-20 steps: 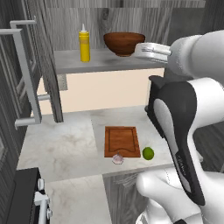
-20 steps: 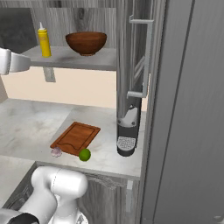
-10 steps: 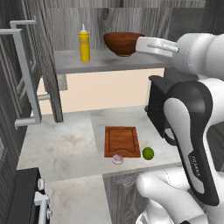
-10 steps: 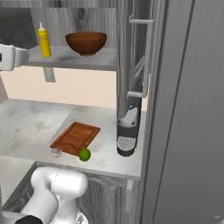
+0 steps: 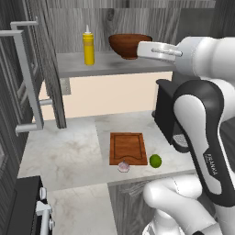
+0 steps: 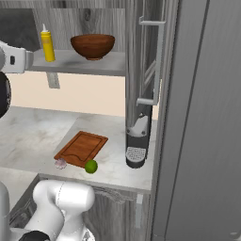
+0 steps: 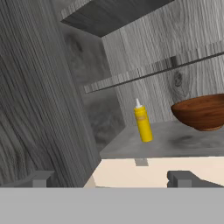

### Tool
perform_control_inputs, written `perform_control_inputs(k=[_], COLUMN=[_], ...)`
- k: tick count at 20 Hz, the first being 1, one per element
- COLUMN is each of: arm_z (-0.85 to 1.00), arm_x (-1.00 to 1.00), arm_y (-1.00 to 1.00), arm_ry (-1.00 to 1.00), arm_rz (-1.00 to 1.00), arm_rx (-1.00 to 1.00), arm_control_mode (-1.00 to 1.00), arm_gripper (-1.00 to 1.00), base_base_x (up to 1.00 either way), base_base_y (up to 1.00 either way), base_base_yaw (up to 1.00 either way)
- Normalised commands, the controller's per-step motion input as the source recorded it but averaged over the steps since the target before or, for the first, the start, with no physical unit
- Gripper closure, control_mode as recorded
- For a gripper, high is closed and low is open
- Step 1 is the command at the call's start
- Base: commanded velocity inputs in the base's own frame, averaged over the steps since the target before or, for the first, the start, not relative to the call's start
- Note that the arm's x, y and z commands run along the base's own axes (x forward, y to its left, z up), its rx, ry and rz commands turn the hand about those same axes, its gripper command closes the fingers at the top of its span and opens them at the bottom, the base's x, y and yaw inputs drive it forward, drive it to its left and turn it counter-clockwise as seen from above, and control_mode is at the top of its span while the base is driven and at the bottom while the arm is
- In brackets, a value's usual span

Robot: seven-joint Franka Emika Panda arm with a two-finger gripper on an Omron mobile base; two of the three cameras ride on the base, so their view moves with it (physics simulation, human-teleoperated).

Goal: Open the cabinet. Place the bowl and condiment on the counter. Then place the lime and garlic on the cutting board.

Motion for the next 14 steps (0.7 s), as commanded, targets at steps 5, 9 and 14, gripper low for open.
perform_control_inputs(k=[5, 9, 14], arm_z=[0.06, 0.0, 0.0], arm_x=[0.13, 0.04, 0.02], arm_y=[0.19, 0.14, 0.08], arm_ry=[0.21, 0.02, 0.0], arm_rz=[0.02, 0.0, 0.0], arm_rx=[0.0, -0.01, -0.07], arm_control_mode=[-1.0, -1.0, -1.0], arm_gripper=[-1.0, -1.0, -1.0], base_base_x=[0.0, 0.0, 0.0], base_base_y=[0.0, 0.0, 0.0], base_base_yaw=[0.0, 0.0, 0.0])
